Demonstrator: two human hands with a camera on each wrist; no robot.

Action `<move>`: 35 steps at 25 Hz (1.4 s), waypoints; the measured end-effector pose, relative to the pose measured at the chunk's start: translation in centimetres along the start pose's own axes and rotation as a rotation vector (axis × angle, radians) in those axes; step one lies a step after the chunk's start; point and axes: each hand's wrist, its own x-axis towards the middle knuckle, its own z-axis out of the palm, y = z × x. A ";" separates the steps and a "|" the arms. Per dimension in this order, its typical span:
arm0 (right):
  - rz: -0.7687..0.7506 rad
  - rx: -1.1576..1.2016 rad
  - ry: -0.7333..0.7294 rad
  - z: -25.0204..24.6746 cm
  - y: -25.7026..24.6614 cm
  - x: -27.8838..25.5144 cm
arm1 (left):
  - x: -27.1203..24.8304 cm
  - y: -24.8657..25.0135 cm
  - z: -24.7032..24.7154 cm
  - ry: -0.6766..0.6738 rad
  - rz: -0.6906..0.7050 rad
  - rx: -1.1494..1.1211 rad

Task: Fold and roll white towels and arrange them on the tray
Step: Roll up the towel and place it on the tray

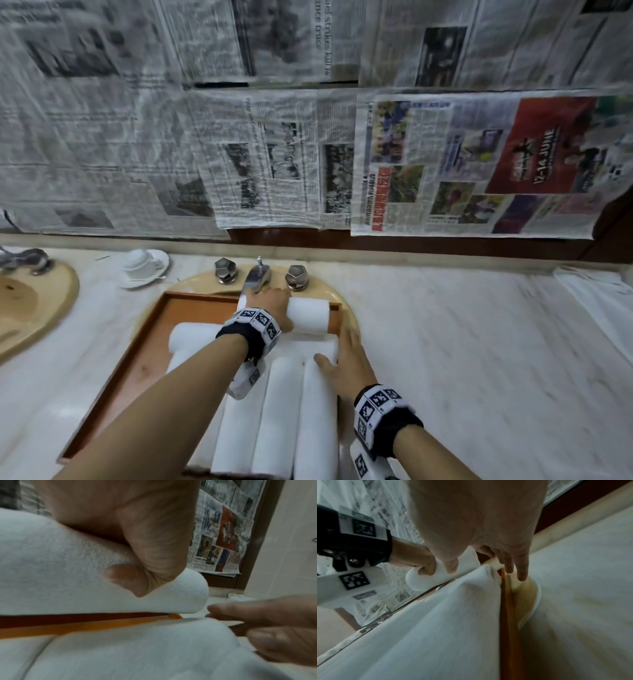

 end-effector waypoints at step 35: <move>0.183 0.024 -0.020 4.8 2.0 -0.5 | -4.7 -16.9 4.0 0.398 -0.630 -0.764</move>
